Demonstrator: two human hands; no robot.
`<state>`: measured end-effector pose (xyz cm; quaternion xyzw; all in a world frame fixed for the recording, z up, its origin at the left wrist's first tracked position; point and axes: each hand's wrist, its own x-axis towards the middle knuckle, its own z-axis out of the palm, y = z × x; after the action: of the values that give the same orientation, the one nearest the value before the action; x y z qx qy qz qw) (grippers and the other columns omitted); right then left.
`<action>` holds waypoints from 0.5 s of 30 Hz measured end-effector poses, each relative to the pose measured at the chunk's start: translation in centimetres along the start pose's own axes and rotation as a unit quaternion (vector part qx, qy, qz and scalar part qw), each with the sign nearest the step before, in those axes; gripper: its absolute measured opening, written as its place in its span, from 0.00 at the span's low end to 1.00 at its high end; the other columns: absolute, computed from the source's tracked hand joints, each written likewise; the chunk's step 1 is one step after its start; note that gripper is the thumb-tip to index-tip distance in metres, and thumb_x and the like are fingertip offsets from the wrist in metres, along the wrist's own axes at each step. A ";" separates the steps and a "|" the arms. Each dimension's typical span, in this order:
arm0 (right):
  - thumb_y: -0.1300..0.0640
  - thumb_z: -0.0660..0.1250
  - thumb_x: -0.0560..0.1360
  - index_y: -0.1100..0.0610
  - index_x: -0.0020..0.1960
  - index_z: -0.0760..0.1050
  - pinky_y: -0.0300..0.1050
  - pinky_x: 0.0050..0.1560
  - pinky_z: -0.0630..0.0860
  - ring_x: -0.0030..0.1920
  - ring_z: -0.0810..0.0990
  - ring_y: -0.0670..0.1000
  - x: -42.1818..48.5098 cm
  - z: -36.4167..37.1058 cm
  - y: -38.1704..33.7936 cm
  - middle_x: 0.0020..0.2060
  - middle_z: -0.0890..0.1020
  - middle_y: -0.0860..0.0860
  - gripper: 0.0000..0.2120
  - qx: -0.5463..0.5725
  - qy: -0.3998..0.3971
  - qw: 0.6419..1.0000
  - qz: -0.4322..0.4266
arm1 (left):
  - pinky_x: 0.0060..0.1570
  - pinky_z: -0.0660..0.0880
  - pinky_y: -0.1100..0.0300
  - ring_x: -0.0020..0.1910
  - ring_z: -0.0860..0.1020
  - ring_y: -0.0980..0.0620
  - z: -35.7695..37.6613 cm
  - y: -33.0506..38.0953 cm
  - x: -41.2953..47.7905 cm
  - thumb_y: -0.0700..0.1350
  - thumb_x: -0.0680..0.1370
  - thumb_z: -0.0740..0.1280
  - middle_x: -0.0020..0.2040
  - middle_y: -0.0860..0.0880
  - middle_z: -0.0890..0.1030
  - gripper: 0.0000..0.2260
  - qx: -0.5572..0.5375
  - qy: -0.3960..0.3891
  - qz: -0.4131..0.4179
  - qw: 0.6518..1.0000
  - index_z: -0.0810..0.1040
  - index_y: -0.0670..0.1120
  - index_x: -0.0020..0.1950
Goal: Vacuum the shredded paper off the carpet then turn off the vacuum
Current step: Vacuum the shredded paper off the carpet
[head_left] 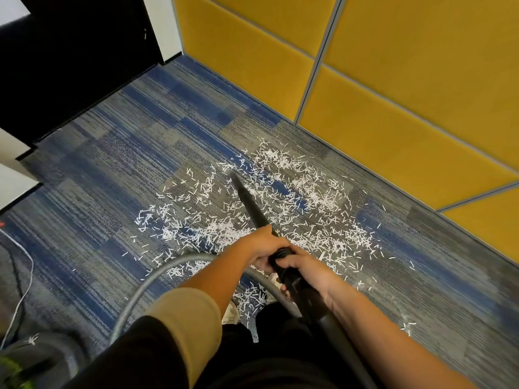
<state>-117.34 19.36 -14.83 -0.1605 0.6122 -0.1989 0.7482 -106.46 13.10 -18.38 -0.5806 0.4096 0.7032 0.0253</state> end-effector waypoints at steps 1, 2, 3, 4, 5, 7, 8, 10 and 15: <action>0.67 0.58 0.77 0.52 0.56 0.67 0.39 0.20 0.72 0.24 0.71 0.53 0.1 0.0 -0.4 0.34 0.71 0.59 0.12 -0.001 0.000 1.000 -0.002 | 0.44 0.81 0.50 0.42 0.80 0.45 -0.2 0.2 0.1 0.47 0.78 0.64 0.50 0.41 0.77 0.15 0.004 0.008 0.006 1.000 0.66 0.42 0.60; 0.67 0.58 0.77 0.53 0.57 0.67 0.40 0.20 0.72 0.25 0.71 0.53 0.2 0.0 -0.7 0.35 0.71 0.59 0.12 -0.004 0.000 1.000 -0.003 | 0.43 0.81 0.51 0.41 0.80 0.45 -0.3 0.4 0.2 0.47 0.79 0.63 0.50 0.41 0.77 0.14 0.007 0.013 0.010 1.000 0.66 0.42 0.59; 0.67 0.58 0.77 0.53 0.57 0.66 0.40 0.20 0.72 0.26 0.71 0.54 0.3 0.0 -1.1 0.35 0.71 0.59 0.12 -0.009 0.001 1.000 -0.005 | 0.42 0.81 0.52 0.41 0.80 0.46 -0.5 0.5 0.4 0.48 0.79 0.63 0.51 0.41 0.77 0.14 0.006 0.016 0.012 1.000 0.66 0.42 0.60; 0.67 0.58 0.77 0.53 0.56 0.66 0.40 0.20 0.72 0.26 0.71 0.54 0.4 0.0 -1.3 0.35 0.71 0.60 0.12 -0.013 0.002 1.000 -0.006 | 0.42 0.81 0.53 0.41 0.80 0.46 -0.6 0.7 0.6 0.47 0.79 0.63 0.51 0.41 0.77 0.14 0.006 0.016 0.013 1.000 0.66 0.42 0.60; 0.67 0.58 0.77 0.52 0.56 0.66 0.40 0.19 0.72 0.26 0.71 0.54 0.5 -0.1 -1.7 0.36 0.71 0.60 0.12 -0.017 0.000 1.000 -0.008 | 0.41 0.81 0.53 0.40 0.80 0.46 -0.7 1.0 0.8 0.47 0.80 0.63 0.51 0.40 0.77 0.14 0.006 0.015 0.013 1.000 0.65 0.42 0.61; 0.67 0.58 0.78 0.52 0.57 0.66 0.40 0.20 0.72 0.25 0.71 0.53 0.7 -0.3 -2.1 0.35 0.72 0.59 0.13 -0.022 -0.004 1.000 -0.007 | 0.41 0.81 0.54 0.39 0.79 0.47 -0.8 1.3 1.0 0.46 0.80 0.62 0.50 0.40 0.76 0.14 0.000 0.016 0.012 1.000 0.65 0.42 0.62; 0.67 0.58 0.78 0.52 0.57 0.66 0.40 0.20 0.72 0.25 0.71 0.53 1.0 -0.3 -2.3 0.35 0.72 0.59 0.13 -0.023 -0.006 1.000 -0.005 | 0.43 0.81 0.52 0.41 0.79 0.46 -0.8 1.5 1.1 0.46 0.80 0.62 0.51 0.40 0.76 0.14 -0.007 0.017 0.011 1.000 0.65 0.41 0.62; 0.66 0.58 0.78 0.52 0.57 0.66 0.40 0.21 0.72 0.26 0.71 0.53 1.4 -0.4 -2.7 0.33 0.72 0.59 0.13 -0.027 -0.008 1.000 -0.001 | 0.50 0.80 0.47 0.49 0.81 0.42 -0.9 1.8 1.3 0.46 0.80 0.62 0.55 0.39 0.77 0.13 -0.012 0.023 0.008 1.000 0.66 0.41 0.60; 0.66 0.58 0.78 0.53 0.60 0.66 0.40 0.21 0.72 0.26 0.71 0.53 2.4 -0.4 -3.7 0.33 0.72 0.58 0.14 -0.048 -0.019 0.999 -0.003 | 0.52 0.79 0.45 0.53 0.80 0.41 -1.8 2.0 1.8 0.44 0.80 0.62 0.55 0.39 0.77 0.05 -0.043 0.039 0.008 0.998 0.68 0.43 0.50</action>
<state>-117.70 14.95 -15.20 -0.2021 0.6066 -0.1682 0.7503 -106.67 9.90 -18.80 -0.6050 0.3845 0.6969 -0.0215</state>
